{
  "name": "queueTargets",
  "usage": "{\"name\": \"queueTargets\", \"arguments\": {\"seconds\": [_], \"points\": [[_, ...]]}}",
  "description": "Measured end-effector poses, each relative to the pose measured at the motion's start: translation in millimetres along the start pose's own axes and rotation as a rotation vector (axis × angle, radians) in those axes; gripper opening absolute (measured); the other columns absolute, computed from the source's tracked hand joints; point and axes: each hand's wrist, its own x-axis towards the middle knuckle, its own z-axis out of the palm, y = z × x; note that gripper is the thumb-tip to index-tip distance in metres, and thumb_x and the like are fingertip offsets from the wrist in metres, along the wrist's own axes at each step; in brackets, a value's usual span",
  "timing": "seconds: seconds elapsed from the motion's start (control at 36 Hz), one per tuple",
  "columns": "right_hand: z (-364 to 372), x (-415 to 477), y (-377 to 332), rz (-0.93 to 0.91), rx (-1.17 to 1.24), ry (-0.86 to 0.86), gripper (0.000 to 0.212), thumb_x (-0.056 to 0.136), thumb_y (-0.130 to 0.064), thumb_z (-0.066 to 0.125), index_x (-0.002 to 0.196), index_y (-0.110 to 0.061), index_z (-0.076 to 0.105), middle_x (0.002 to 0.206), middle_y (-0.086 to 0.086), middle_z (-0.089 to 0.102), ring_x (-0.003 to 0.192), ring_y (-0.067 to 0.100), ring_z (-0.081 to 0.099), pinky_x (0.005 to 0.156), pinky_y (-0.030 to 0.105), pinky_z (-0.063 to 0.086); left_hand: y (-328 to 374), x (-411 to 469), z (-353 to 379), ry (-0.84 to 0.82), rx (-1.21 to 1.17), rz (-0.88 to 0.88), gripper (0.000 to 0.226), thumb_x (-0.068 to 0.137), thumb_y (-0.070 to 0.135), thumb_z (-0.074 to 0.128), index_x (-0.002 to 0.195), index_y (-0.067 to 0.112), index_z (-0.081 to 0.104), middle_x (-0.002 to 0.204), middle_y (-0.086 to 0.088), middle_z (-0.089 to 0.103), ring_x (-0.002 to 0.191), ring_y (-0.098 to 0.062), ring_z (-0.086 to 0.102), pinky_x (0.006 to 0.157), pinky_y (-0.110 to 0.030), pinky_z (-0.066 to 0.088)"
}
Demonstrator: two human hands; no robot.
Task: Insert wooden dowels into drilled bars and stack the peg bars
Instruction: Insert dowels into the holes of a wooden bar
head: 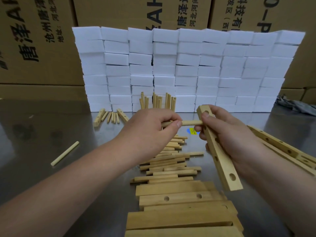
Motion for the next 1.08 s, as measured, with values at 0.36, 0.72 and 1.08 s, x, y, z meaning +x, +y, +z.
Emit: {"name": "queueTargets", "arguments": {"seconds": [0.36, 0.72, 1.08], "points": [[6, -4, -1, 0.038, 0.124, -0.062, 0.042, 0.095, -0.009, 0.036, 0.119, -0.035, 0.060, 0.077, 0.003, 0.071, 0.048, 0.018, 0.053, 0.044, 0.025, 0.045, -1, 3, -5, 0.097, 0.091, 0.014, 0.017, 0.088, 0.036, 0.051, 0.080, 0.042, 0.064, 0.071, 0.016, 0.062, 0.067, 0.000, 0.053, 0.058, -0.029, 0.047], [6, -9, -1, -0.087, 0.000, -0.043, 0.041, 0.098, -0.016, 0.043, 0.138, -0.023, 0.044, 0.089, 0.001, 0.074, 0.054, 0.014, 0.058, 0.049, 0.021, 0.048, -3, 3, -8, 0.111, 0.352, 0.216, 0.030, 0.092, 0.034, 0.042, 0.090, 0.018, 0.067, 0.065, 0.004, 0.054, 0.066, -0.011, 0.046, 0.057, -0.032, 0.042], [9, -14, -3, -0.141, -0.033, -0.058, 0.034, 0.094, -0.012, 0.048, 0.123, -0.028, 0.058, 0.086, 0.003, 0.073, 0.048, 0.014, 0.056, 0.045, 0.021, 0.046, -1, 3, -13, 0.104, 0.489, 0.360, 0.032, 0.089, 0.033, 0.045, 0.085, 0.014, 0.069, 0.060, 0.006, 0.052, 0.057, -0.013, 0.047, 0.047, -0.030, 0.039]]}}
